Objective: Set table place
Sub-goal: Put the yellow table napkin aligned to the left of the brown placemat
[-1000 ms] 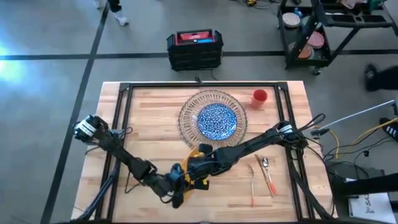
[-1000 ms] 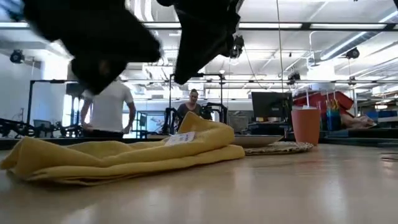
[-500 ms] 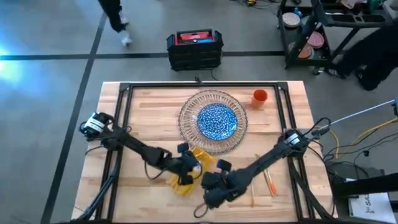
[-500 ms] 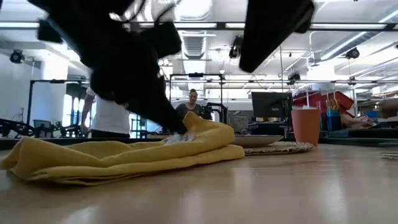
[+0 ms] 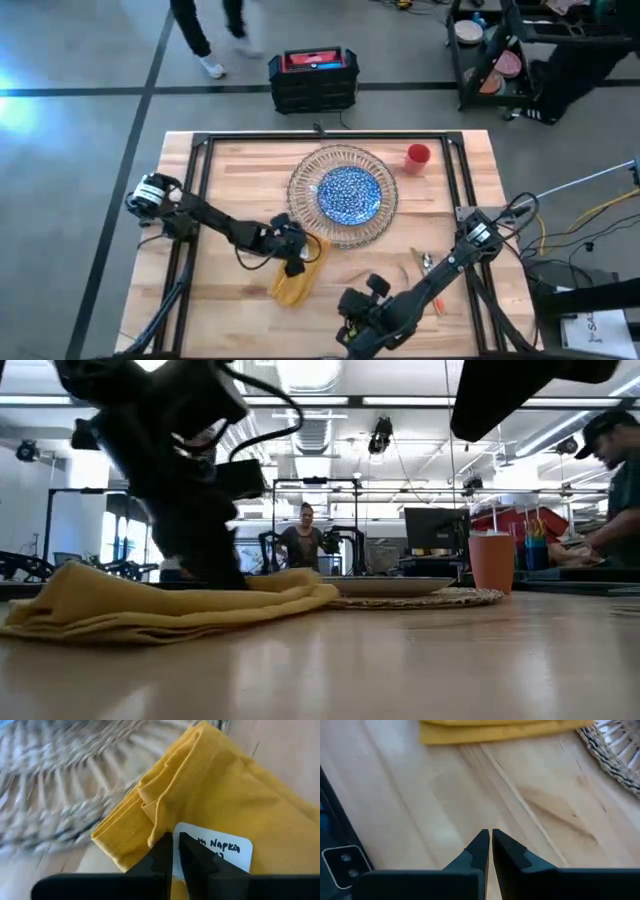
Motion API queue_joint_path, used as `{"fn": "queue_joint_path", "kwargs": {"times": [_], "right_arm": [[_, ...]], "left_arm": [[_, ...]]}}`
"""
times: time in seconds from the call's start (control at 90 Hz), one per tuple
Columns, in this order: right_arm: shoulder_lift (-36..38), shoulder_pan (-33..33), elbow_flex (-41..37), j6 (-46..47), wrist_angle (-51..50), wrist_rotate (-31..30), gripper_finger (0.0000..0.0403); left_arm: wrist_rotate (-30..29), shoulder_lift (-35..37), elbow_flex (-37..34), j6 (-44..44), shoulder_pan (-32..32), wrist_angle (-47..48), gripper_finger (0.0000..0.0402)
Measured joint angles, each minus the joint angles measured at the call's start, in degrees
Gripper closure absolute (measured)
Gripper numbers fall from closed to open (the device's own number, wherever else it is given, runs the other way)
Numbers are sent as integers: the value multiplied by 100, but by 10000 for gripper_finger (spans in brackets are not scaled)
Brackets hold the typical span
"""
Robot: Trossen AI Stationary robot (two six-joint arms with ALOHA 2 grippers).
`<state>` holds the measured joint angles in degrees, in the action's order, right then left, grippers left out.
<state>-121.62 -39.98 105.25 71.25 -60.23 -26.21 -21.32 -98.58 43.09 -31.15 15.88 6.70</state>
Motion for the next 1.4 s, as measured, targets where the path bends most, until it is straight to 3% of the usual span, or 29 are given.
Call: {"fn": "queue_joint_path", "kwargs": {"times": [0.122,0.333,0.567,0.811,0.9,1.011,1.089,1.167,1.267,1.4], "right_arm": [[-2,-78,0,124,-14,-94,396],[-4,-42,-60,98,-90,-103,396],[-11,97,-289,35,-86,-93,396],[-11,244,-620,71,-88,-312,396],[-11,289,-741,163,-81,-369,396],[-11,297,-858,271,-19,-404,396],[-11,325,-912,235,127,-549,396],[-11,432,-929,-119,600,-820,396],[-11,740,-994,-1172,1810,-1010,396],[-21,1225,-1227,-2991,4355,-430,396]], "left_arm": [[-111,556,-394,-305,24,425,381],[-1029,1777,-1172,-724,-86,1404,381],[-1549,2823,-2085,-478,-757,962,381],[-1659,3032,-2403,523,-1692,-254,381],[-1322,3138,-2264,653,-1780,-86,381],[-150,3412,-1955,599,-1648,192,381],[648,3587,-1747,424,-1395,524,381],[885,3723,-1510,224,-986,1057,381],[881,3754,-1369,-392,-379,1847,381],[874,3716,-1419,-1313,518,1998,381]]}}
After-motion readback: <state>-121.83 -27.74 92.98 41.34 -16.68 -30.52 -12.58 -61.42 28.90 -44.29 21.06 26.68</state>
